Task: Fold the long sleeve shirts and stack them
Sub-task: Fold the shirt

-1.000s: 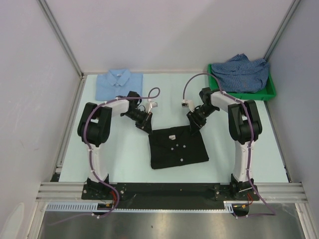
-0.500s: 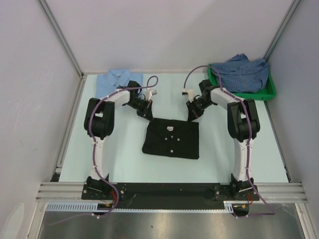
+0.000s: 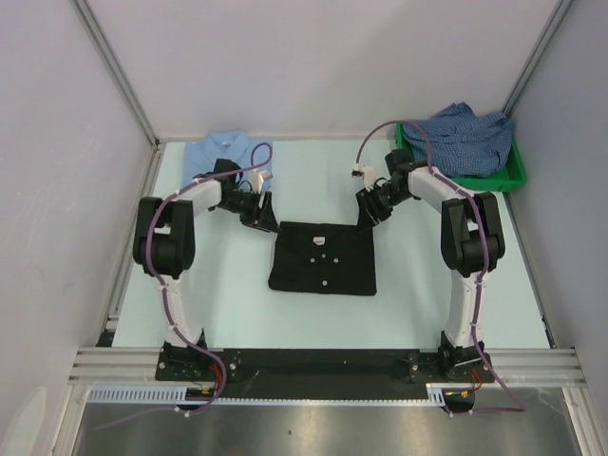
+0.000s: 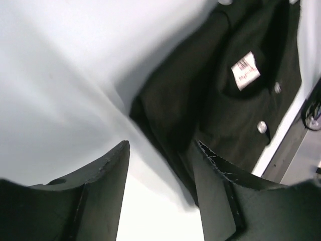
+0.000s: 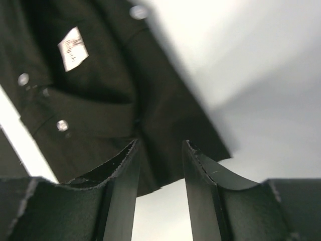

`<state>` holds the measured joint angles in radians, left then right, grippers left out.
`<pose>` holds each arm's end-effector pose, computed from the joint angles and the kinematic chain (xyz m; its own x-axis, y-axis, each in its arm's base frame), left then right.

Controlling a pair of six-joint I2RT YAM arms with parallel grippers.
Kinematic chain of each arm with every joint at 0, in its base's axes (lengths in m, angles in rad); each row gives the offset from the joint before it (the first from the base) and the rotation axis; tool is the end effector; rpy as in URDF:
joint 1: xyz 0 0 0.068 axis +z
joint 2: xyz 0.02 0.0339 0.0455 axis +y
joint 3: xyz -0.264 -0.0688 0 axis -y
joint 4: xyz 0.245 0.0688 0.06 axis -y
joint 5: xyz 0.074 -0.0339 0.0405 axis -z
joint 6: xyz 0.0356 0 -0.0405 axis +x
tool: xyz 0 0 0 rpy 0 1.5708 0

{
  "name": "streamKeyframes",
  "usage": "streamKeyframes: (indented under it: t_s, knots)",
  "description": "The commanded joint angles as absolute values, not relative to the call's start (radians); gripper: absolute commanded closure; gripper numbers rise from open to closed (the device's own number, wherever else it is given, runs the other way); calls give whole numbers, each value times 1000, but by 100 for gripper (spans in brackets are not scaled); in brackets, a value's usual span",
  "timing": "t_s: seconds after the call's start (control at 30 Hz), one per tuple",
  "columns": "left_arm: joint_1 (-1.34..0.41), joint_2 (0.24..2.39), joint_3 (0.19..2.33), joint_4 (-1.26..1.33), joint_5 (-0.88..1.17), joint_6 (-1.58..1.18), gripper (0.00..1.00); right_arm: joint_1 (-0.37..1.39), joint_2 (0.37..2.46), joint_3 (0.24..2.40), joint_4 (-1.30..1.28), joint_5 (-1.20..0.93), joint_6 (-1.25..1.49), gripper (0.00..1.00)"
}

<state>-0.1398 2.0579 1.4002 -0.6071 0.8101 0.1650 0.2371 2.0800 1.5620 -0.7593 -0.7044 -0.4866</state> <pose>0.3963 -0.0818 0.1505 -0.8801 0.2382 -0.4106 0.4630 0.6216 -0.6318 0.4033 0.1212 0.1780 -0.6536 -0.5245 -0.5456 -0.7543 0.5107 0.4127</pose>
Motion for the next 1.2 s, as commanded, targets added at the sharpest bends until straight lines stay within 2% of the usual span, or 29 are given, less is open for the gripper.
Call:
streamKeyframes:
  t_s: [0.0,0.43,0.63,0.7,0.77,0.8,0.83,0.87,0.97,1.17]
  knots:
    - [-110,1927,1368,-644,882,319,42,247,2045,1554,-819,-762,-561,56]
    - [-175,1983,1371,-713,881,350,40,270,2083,1503,-836,-762,-620,54]
    - [-204,2008,1377,-723,873,360,44,278,2092,1486,-833,-721,-646,54]
    - [-204,2014,1385,-724,871,357,48,279,2095,1491,-839,-715,-660,58]
    - [-204,2017,1396,-727,867,360,52,279,2097,1499,-851,-715,-669,73]
    - [-204,2019,1400,-727,870,359,61,278,2095,1502,-854,-713,-669,80]
    - [-204,2017,1407,-730,873,360,67,275,2092,1505,-859,-716,-669,92]
    - [-206,2014,1408,-733,874,362,78,273,2080,1508,-862,-718,-669,98]
    - [-204,1999,1416,-735,879,360,93,262,2050,1514,-864,-718,-658,100]
    - [-204,1983,1451,-719,877,351,100,226,2003,1522,-827,-715,-611,100]
